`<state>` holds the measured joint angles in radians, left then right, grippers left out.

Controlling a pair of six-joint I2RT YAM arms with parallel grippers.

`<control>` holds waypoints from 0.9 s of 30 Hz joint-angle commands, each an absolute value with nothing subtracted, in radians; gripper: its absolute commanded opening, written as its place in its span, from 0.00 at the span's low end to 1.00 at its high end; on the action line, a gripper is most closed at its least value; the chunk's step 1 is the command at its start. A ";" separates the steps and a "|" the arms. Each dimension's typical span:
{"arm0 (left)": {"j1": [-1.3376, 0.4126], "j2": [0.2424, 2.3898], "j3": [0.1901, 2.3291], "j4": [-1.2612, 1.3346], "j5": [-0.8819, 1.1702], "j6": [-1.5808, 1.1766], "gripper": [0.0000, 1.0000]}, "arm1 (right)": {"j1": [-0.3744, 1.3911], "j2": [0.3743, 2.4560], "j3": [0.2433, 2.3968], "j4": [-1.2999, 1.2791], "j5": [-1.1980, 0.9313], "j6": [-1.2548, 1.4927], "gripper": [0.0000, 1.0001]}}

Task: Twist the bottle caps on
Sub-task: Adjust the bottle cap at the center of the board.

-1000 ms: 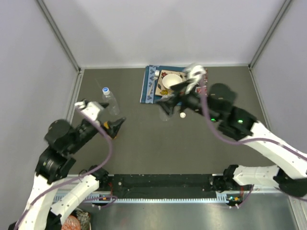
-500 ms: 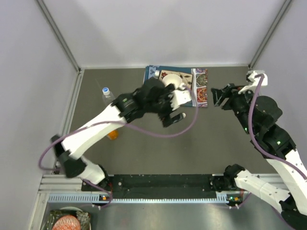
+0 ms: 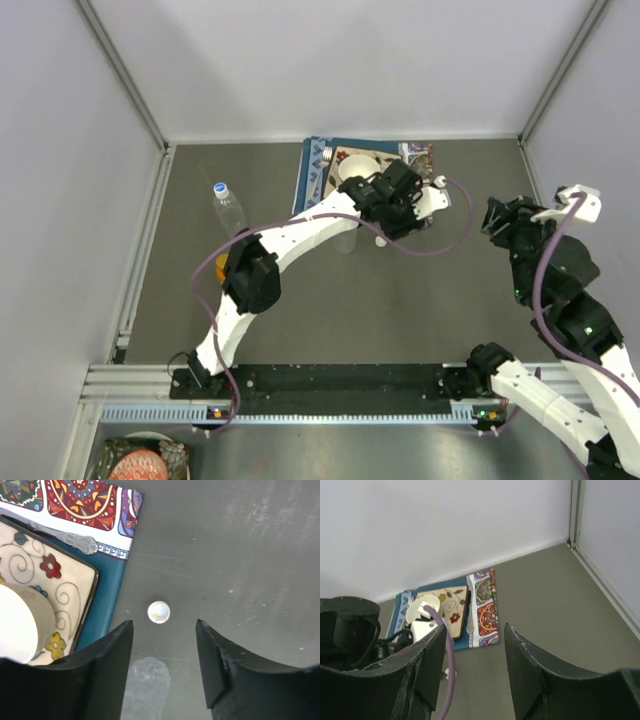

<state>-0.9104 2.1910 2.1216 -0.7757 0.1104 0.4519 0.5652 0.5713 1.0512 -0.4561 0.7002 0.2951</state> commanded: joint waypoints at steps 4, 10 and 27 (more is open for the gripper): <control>-0.859 2.264 2.114 -0.627 0.034 0.453 0.43 | 0.552 0.587 0.965 -0.367 0.672 0.345 0.53; -0.831 2.330 2.109 -0.600 0.012 0.454 0.47 | 0.552 0.589 0.936 -0.351 0.637 0.354 0.55; -0.811 2.341 1.999 -0.583 0.114 0.425 0.55 | 0.551 0.598 0.917 -0.347 0.568 0.368 0.60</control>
<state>-0.8173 2.3589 2.0239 -0.6273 0.0784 0.4221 0.5644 0.5964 0.9161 -0.3820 0.5968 0.3622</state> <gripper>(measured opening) 0.539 0.596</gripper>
